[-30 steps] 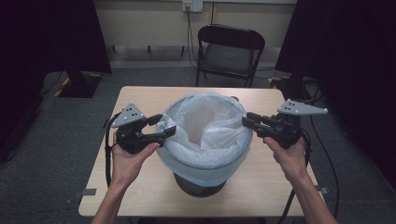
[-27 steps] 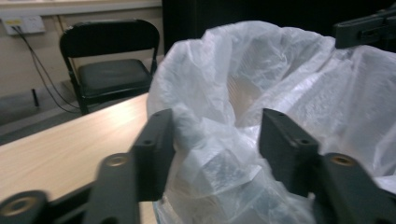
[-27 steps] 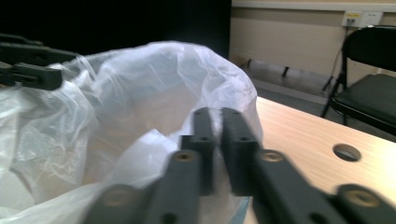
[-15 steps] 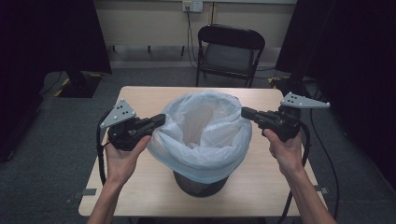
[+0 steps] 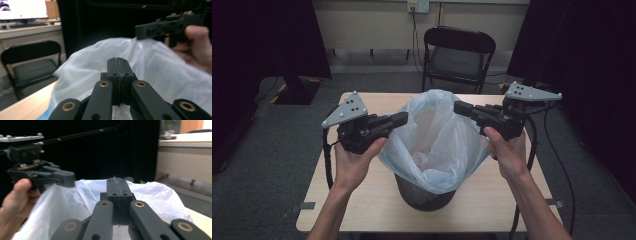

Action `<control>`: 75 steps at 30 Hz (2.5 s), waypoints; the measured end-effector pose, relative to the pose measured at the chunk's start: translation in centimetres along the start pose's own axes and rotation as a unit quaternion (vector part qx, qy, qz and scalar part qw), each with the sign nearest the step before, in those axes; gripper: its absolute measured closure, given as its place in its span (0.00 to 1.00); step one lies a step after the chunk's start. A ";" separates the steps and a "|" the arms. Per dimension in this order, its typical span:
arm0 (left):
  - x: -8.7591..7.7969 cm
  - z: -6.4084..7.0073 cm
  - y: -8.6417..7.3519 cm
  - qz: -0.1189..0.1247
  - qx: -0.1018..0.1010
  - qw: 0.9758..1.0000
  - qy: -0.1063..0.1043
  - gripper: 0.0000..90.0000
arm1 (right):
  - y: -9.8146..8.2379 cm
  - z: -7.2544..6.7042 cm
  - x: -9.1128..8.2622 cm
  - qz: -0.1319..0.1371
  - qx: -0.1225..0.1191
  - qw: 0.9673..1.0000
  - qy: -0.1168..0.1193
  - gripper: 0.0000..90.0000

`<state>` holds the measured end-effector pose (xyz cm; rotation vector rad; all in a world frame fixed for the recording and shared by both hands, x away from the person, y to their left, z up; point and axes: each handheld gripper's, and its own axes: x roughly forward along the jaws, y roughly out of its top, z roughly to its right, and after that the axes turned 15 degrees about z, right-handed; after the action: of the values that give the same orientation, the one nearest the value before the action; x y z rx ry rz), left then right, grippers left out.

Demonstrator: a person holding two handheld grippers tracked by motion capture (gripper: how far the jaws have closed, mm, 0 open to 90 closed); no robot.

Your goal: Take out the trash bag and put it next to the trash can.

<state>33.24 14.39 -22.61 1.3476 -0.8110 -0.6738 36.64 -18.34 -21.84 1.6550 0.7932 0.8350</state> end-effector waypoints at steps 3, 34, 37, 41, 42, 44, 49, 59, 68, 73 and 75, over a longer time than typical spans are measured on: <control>1.0 0.7 0.7 0.009 -0.007 1.000 -0.022 1.00 | 0.6 -0.8 0.8 0.004 0.003 1.000 0.022 1.00; 4.0 1.3 -1.6 -0.041 -0.033 0.997 -0.055 1.00 | -0.4 -2.8 3.2 -0.013 0.017 0.996 0.082 0.86; 4.0 0.9 -1.4 -0.032 -0.045 0.997 -0.055 1.00 | -0.5 -2.7 3.0 -0.010 0.012 0.998 0.060 0.59; 3.9 0.6 -0.2 -0.006 -0.056 0.997 -0.058 1.00 | -0.7 -2.4 2.5 -0.006 0.013 0.998 0.059 0.28; 3.9 0.6 0.3 0.001 -0.057 0.997 -0.060 1.00 | -0.9 -2.4 2.4 -0.011 0.012 0.998 0.062 0.25; 4.0 1.0 1.4 0.012 -0.049 0.997 -0.061 1.00 | -1.1 -2.4 2.4 -0.029 0.010 0.998 0.064 0.17; 4.8 2.5 4.3 0.039 -0.034 0.995 -0.081 1.00 | -1.3 -3.2 3.4 -0.041 -0.014 0.996 0.077 0.17; 4.8 4.1 5.8 0.059 -0.027 0.990 -0.126 1.00 | -1.0 -3.8 5.1 -0.061 -0.027 0.993 0.094 0.87; 2.0 2.5 4.7 0.089 0.007 0.996 -0.031 0.21 | 1.3 -3.0 4.5 -0.025 -0.016 0.997 0.077 1.00; 2.0 1.6 3.3 0.079 -0.017 0.996 -0.039 0.11 | 3.4 -3.4 4.3 0.005 -0.023 0.997 0.067 1.00; 3.2 2.0 2.5 0.051 -0.018 0.998 -0.034 0.03 | 4.0 -3.8 4.5 0.016 -0.024 0.998 0.063 1.00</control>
<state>33.31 10.90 -19.63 1.2485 -0.9111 -0.6535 36.19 -13.47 -16.62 1.5885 0.8303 0.9816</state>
